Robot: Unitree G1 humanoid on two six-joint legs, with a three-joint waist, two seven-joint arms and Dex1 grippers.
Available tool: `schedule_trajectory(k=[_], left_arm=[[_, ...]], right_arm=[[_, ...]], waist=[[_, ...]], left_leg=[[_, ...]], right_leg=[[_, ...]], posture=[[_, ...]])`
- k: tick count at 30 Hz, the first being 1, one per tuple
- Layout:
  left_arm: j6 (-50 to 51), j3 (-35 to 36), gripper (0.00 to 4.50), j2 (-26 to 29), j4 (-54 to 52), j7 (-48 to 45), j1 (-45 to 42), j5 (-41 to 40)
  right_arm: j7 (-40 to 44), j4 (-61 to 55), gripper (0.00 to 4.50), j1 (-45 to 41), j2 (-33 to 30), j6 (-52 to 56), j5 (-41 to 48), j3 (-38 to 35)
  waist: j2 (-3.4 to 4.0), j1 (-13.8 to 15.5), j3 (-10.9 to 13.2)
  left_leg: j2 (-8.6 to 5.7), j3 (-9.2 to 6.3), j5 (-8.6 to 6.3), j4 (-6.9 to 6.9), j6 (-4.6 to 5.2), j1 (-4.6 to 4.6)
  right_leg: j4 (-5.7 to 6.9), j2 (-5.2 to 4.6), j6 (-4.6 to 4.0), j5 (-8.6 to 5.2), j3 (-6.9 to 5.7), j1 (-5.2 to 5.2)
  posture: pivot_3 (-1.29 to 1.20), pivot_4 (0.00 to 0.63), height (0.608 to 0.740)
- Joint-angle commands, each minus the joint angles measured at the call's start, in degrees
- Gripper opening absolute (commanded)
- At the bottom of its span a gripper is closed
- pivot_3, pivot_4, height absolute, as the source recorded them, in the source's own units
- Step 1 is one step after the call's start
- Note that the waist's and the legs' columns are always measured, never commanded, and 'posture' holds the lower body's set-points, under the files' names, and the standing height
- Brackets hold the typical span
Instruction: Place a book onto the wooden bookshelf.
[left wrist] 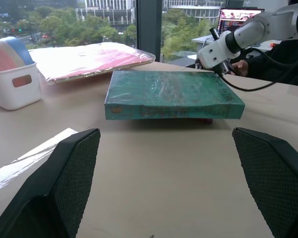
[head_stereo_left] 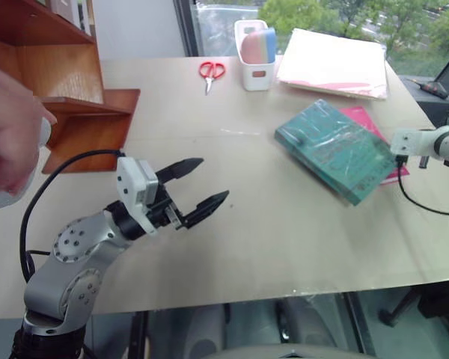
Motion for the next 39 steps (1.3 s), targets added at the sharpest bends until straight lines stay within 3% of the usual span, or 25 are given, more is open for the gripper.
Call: schedule_trajectory(k=[1,7,11,14,23,28,33,39], left_arm=[[-0.87,0.88,4.5,0.27,-1.94,0.09,0.63,-0.14],[-0.91,1.13,4.5,0.01,-3.33,0.88,2.32,-0.32],[-0.98,1.09,4.5,-0.05,-3.49,1.11,2.74,-0.43],[-0.91,0.87,4.5,-0.21,-3.44,1.2,2.55,-0.53],[-1.27,1.84,4.5,-0.18,-3.41,-2.36,1.26,-5.39],[-1.46,2.04,4.5,1.43,-2.11,-6.26,-0.29,-7.59],[-2.63,1.33,4.5,1.19,-0.33,-6.99,-1.18,-6.25],[-3.57,0.78,4.5,0.81,0.8,-7.21,-1.6,-4.98]], right_arm=[[-0.22,0.53,0.17,-0.09,-1.31,-2.45,-1.15,0.69],[9.6,0.45,0.17,0.46,-1.82,-5.62,6.63,-5.79],[20.82,0.91,0.17,-0.31,0.0,0.56,18.2,-16.04],[23.65,-0.01,0.17,-0.54,0.46,3.83,22.51,-20.47],[38.25,-2.5,0.17,-0.12,-1.94,12.32,30.27,-27.18],[29.42,-1.06,0.17,-0.74,-0.63,27.24,32.02,-29.94],[14.51,-0.04,0.17,-3.51,3.69,43.51,41.22,-40.68],[4.57,-0.13,0.17,-4.93,6.17,52.52,50.48,-51.42]], waist=[[0.0,0.01,0.0],[0.02,-0.02,0.02],[0.06,0.03,0.04],[0.05,0.02,0.04],[0.06,0.04,0.04],[0.07,0.05,0.05],[0.08,-0.23,0.04],[0.09,0.19,0.05]], left_leg=[[0.0,-0.01,0.0,0.01,0.0,0.0],[0.0,0.0,0.0,0.02,0.0,0.0],[0.0,0.0,0.0,0.03,0.0,0.0],[0.0,0.0,0.0,0.08,0.0,0.02],[-0.01,0.0,0.0,0.24,0.01,0.02],[-0.01,0.0,0.0,0.25,0.01,0.02],[-0.01,0.01,0.0,0.33,0.01,0.01],[-0.02,0.0,-0.01,0.32,0.02,-0.05]], right_leg=[[0.0,0.0,0.0,0.0,0.0,0.0],[0.07,-0.01,0.0,0.0,0.01,-0.01],[0.1,-0.03,0.0,0.0,0.0,0.0],[0.21,-0.03,-0.01,0.0,0.0,0.01],[0.34,-0.02,0.0,0.0,0.0,0.01],[0.34,-0.01,0.0,0.0,0.0,0.0],[0.39,0.01,0.0,0.0,0.04,0.0],[0.36,0.04,0.01,0.0,0.04,-0.02]], posture=[[0.0,0.15,0.74],[0.0,0.15,0.74],[0.0,0.15,0.74],[0.0,0.15,0.74],[0.0,0.15,0.74],[0.0,0.15,0.74],[0.0,0.15,0.74],[0.0,0.15,0.74]])
